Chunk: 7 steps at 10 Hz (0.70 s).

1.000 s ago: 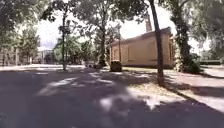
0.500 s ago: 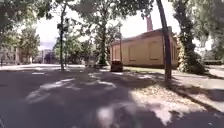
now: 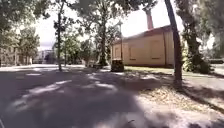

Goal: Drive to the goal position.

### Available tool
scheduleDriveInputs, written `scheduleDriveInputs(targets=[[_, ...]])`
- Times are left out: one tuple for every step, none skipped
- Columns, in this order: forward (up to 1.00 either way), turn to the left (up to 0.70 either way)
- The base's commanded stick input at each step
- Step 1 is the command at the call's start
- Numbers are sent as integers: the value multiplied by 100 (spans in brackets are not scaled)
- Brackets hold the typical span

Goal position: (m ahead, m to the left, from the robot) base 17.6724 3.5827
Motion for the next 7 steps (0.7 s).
scheduleDriveInputs(targets=[[85, 34], [85, 34], [85, 34], [85, 24], [85, 10], [85, 2], [85, 0]])
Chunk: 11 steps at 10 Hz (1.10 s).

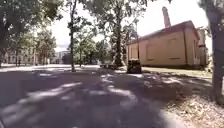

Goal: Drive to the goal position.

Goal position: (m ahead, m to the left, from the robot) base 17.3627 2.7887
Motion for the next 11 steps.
scheduleDriveInputs(targets=[[85, 0], [85, 0], [85, 0], [85, 0], [85, 0], [85, 0], [85, 0], [85, 0], [85, 0], [85, 0], [85, 0]])
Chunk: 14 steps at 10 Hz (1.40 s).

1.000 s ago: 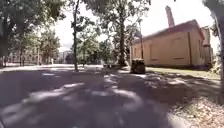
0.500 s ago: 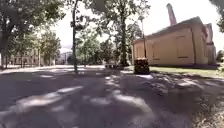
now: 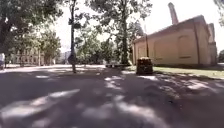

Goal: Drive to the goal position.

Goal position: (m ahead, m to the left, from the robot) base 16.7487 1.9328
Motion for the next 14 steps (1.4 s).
scheduleDriveInputs(targets=[[85, 0], [85, 0], [85, 0], [85, 0], [85, 0], [85, 0], [85, 0], [85, 0], [85, 0], [85, 0], [85, 0], [85, 0], [85, 0], [85, 0]])
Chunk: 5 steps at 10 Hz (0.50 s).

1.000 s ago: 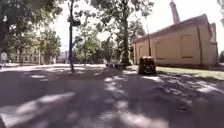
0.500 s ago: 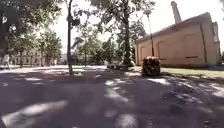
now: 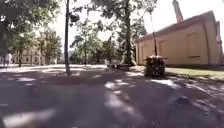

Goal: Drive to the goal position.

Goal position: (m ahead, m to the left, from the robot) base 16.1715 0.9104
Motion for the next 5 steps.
scheduleDriveInputs(targets=[[85, 0], [85, 0], [85, 0], [85, 0], [85, 0]])
